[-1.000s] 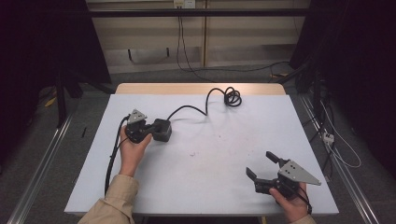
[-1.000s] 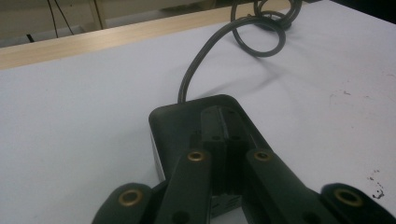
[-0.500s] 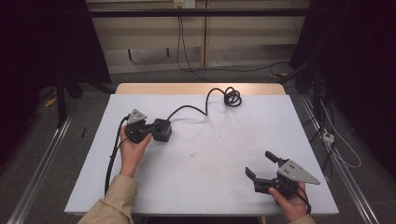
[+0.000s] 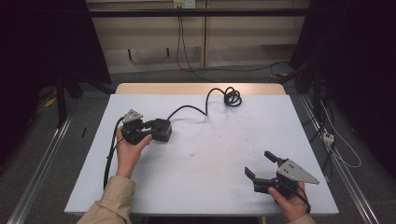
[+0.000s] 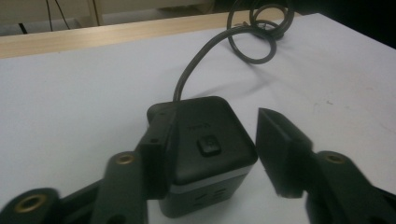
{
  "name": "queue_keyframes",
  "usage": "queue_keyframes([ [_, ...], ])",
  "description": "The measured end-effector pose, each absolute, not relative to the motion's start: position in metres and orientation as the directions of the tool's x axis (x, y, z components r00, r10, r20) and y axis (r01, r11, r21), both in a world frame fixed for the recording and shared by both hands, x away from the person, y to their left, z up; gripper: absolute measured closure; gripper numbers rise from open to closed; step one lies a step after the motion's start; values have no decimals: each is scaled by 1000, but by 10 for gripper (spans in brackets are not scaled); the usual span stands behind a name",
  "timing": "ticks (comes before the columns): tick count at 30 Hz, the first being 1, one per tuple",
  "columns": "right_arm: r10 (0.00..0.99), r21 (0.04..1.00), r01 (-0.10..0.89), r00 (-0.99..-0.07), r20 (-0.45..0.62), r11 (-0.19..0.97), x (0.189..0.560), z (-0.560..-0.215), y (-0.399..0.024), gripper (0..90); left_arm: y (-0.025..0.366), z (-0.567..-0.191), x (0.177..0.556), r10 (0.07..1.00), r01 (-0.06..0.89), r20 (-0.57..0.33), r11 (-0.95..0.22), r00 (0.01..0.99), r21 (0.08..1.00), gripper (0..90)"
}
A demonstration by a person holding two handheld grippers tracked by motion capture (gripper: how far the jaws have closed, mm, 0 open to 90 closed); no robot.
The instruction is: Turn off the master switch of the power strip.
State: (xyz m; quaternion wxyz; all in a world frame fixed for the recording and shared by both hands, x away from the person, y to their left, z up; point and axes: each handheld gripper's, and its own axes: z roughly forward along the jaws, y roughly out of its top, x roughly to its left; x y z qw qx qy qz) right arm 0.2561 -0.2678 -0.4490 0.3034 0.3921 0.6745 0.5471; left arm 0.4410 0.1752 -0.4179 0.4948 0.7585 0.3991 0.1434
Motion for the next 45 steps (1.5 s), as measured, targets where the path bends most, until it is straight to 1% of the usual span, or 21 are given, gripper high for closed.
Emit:
queue_keyframes([
  [6,866,977,195,-500,23,87,256,-448,-270,67,175,-412,433,735,461,-185,-191,653,866,328],
  [9,865,977,196,-501,22,89,256,-448,-269,67,178,-414,428,728,464,-207,-169,653,869,298],
  [14,864,976,196,-503,21,90,255,-448,-269,67,183,-414,420,727,463,-195,-187,658,866,228],
  [29,866,977,191,-499,17,91,256,-447,-270,67,191,-414,398,707,452,-190,-202,681,869,119],
  [34,865,977,190,-502,16,92,256,-447,-270,67,197,-416,390,705,445,-183,-207,686,871,98],
  [45,864,977,189,-503,14,95,256,-447,-269,67,209,-419,376,700,426,-157,-227,696,876,86],
])
